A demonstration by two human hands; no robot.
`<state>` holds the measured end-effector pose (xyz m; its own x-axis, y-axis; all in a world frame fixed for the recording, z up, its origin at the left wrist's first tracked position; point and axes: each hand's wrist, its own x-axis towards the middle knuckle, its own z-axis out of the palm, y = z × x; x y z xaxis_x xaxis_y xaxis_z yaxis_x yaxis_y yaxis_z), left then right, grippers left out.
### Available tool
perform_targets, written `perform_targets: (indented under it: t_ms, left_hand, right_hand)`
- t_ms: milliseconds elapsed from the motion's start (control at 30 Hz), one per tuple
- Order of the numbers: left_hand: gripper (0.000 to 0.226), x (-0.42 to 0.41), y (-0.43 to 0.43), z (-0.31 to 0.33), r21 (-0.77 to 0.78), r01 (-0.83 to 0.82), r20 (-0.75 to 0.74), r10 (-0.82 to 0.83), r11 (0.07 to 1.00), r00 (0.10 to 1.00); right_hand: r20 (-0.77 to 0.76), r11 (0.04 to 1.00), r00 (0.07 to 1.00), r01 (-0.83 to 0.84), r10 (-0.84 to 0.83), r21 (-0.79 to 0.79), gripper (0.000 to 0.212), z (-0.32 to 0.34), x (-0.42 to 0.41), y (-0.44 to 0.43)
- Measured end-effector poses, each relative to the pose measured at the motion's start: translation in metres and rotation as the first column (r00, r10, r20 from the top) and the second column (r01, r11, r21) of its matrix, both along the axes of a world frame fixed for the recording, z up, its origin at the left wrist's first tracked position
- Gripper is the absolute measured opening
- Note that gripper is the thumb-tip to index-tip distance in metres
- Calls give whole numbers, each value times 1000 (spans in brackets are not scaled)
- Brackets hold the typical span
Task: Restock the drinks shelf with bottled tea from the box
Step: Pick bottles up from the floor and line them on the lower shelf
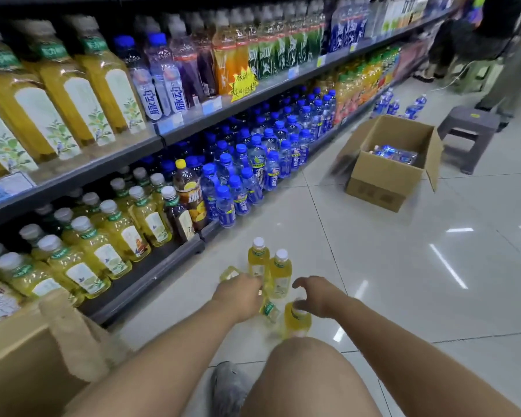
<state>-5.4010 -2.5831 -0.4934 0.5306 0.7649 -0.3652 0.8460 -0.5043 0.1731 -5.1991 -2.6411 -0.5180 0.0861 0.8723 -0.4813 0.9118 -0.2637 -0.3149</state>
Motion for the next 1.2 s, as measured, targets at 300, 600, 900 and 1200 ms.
perform_targets:
  t_ms: [300, 600, 900, 1200]
  left_hand:
    - [27, -27, 31, -67, -194, -116, 55, 128, 974, 990]
    - [66, -43, 30, -61, -322, -133, 275, 227, 937, 934]
    - [89, -94, 67, -8, -203, -200, 455, 273, 959, 847]
    - [91, -175, 171, -17, -118, -358, 456, 371, 926, 809]
  right_hand:
    - [135, 989, 984, -103, 117, -105, 39, -69, -8, 19]
    - [74, 977, 974, -215, 214, 6, 34, 21, -50, 76]
    - [87, 834, 880, -472, 467, 286, 30, 98, -126, 134]
    - [124, 623, 691, -703, 712, 342, 31, 96, -208, 245]
